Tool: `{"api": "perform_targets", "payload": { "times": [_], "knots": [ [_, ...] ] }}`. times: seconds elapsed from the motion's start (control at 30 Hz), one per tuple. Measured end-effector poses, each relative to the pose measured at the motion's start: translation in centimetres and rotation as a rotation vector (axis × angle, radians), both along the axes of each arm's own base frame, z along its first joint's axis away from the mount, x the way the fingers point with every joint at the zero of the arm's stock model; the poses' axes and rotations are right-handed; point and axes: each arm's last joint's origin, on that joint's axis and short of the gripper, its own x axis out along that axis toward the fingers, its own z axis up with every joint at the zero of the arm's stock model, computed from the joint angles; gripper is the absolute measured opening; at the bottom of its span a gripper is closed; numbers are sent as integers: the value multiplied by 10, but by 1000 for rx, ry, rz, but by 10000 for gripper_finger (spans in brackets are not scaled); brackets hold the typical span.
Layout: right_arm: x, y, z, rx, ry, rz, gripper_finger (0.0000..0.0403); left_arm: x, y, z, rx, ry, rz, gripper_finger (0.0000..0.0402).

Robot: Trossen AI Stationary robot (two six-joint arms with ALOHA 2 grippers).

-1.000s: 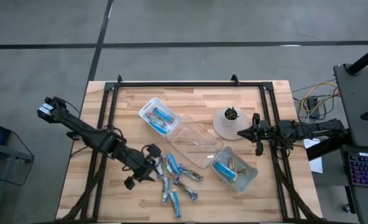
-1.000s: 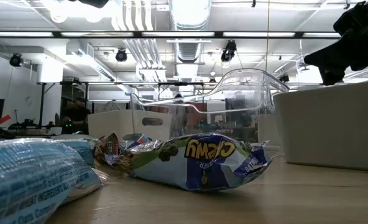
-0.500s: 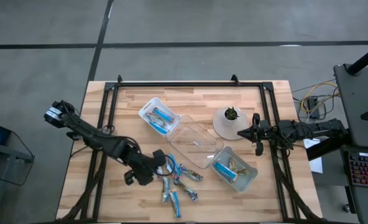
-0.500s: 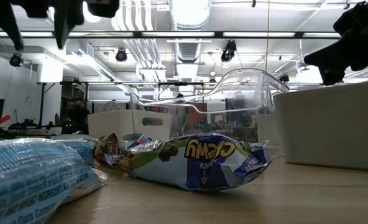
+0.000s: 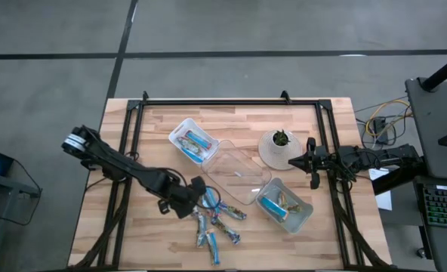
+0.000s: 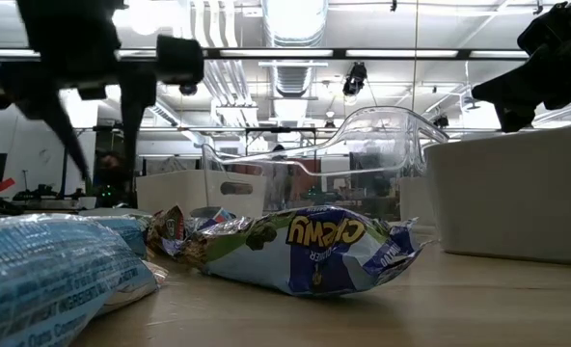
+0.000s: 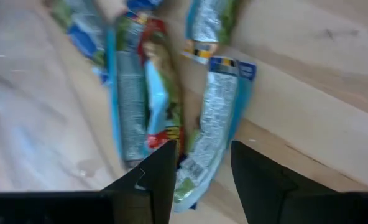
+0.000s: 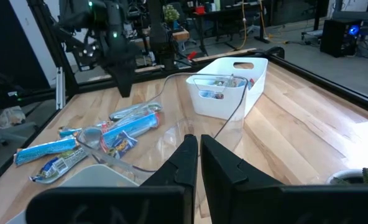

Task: Pick and place Granola Bars by type
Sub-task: Put the blue granola bar into the transparent bin

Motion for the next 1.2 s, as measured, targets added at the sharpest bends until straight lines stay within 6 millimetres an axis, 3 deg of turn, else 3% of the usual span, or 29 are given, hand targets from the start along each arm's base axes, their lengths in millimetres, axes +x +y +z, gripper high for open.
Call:
{"api": "perform_targets", "payload": {
  "times": [0.2, 0.73, 1.2],
  "knots": [
    [0, 0, 0, 0, 0, 0, 13, 0, -1, -19, 6, 54, -52, 135],
    [0, 0, 0, 0, 0, -1, 13, 7, -3, -30, 3, 54, -31, 135],
    [0, 0, 0, 0, 0, 0, 13, 30, -5, -33, -32, 129, -30, 135]
  ]
}}
